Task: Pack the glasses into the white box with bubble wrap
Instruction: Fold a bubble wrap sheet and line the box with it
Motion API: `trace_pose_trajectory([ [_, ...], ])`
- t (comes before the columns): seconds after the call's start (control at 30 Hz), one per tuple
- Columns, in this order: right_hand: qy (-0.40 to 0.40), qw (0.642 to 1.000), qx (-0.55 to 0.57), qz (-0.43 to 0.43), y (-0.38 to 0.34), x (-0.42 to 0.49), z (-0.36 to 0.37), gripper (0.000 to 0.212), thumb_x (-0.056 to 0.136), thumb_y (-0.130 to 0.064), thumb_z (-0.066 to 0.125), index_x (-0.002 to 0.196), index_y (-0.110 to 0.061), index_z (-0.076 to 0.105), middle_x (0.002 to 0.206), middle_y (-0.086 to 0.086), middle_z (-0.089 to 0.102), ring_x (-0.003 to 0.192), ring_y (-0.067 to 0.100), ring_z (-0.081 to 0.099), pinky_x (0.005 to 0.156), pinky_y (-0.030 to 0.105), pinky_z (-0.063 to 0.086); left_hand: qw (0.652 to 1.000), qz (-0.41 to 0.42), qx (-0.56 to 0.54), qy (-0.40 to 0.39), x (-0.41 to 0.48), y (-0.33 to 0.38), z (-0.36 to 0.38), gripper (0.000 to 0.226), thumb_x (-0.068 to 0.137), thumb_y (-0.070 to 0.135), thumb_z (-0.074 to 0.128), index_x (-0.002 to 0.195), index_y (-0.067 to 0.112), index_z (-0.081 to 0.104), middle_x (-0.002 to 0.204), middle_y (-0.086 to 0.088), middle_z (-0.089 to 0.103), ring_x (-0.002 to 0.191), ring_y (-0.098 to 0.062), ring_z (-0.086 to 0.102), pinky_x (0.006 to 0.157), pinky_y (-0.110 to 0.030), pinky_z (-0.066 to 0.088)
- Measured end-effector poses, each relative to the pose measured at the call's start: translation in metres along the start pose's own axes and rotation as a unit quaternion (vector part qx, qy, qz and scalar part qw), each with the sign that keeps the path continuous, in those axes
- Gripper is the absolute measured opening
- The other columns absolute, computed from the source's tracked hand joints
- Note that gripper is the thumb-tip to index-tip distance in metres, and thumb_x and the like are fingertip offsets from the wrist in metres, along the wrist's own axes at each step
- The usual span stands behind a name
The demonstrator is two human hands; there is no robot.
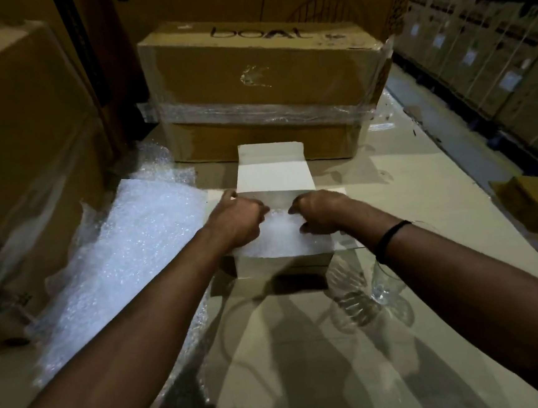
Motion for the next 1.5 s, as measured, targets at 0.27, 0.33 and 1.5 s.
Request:
trace_pose_trajectory([
  [0.27,0.066,0.987,-0.143,-0.01,-0.006,0.023,0.025,0.033,0.089,-0.036,0.058,0.116,-0.017,0.064,0.123,0.008,0.06,0.116,0.025,0.054,0.099,0.036,0.038,0.991,0.019,0.113,-0.067,0.028,0.003,0.012,0.031,0.097,0.035,0.048,0.121,0.019,0.061,0.124,-0.002,0.064,0.112,-0.022,0.058,0.105,-0.042,0.03],
  [0.33,0.069,0.989,-0.132,-0.01,-0.003,0.025,0.024,0.036,0.088,-0.038,0.059,0.117,-0.017,0.063,0.123,0.007,0.058,0.116,0.024,0.053,0.099,0.037,0.038,0.995,0.019,0.068,-0.069,0.027,-0.004,0.009,0.037,0.096,0.04,0.05,0.126,0.023,0.06,0.13,-0.002,0.062,0.121,-0.021,0.054,0.11,-0.042,0.025],
  [1.5,-0.037,0.972,-0.227,-0.044,-0.006,-0.002,0.02,0.046,0.082,-0.046,0.066,0.118,-0.018,0.061,0.125,0.01,0.059,0.124,0.032,0.046,0.115,0.053,0.015,0.952,0.061,-0.197,-0.227,0.0,0.013,-0.013,0.037,0.079,-0.009,0.052,0.089,0.017,0.078,0.092,0.003,0.074,0.084,-0.012,0.067,0.08,-0.027,0.053],
])
Point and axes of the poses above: each hand's wrist, its own x-axis towards the middle knuckle, its own z-axis out of the palm, y = z × x, the point moved 2 cm from there along x, towards the middle knuckle
